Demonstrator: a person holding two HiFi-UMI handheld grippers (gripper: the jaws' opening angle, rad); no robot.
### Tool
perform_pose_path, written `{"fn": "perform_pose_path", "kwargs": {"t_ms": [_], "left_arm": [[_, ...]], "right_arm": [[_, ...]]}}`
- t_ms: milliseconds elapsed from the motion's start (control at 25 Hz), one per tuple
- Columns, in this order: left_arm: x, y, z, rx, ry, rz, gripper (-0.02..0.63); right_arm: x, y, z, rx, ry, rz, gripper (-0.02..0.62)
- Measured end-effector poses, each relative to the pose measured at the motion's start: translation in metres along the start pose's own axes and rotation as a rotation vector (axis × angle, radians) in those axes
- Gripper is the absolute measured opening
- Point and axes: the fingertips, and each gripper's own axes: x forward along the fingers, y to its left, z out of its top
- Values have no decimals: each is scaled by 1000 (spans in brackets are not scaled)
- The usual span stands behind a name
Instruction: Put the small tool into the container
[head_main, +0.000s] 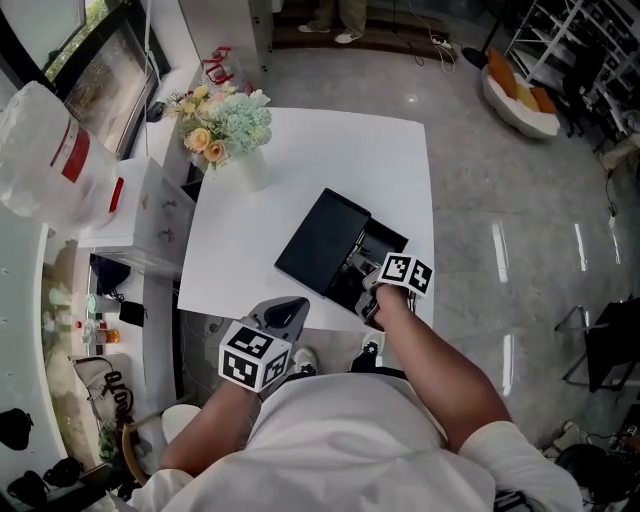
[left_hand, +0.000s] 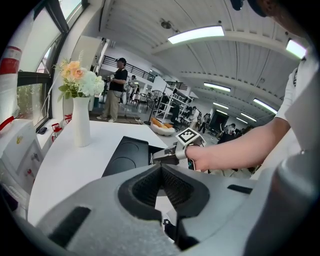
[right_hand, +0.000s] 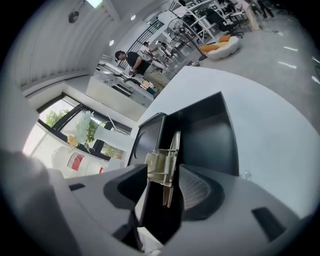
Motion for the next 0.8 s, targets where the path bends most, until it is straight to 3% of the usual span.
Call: {"fn": "perform_pose_path", "kwargs": {"t_ms": [480, 640, 800], "left_arm": [[2, -8, 3, 15, -9, -22, 9], [1, -10, 4, 19, -16, -29, 9], [2, -13, 9, 38, -28, -39, 9]], "right_arm": [[-35, 3, 4, -17, -24, 8, 205], [-57, 15, 3, -101, -53, 33, 196], [-83, 37, 2, -267, -96, 62, 183]]}}
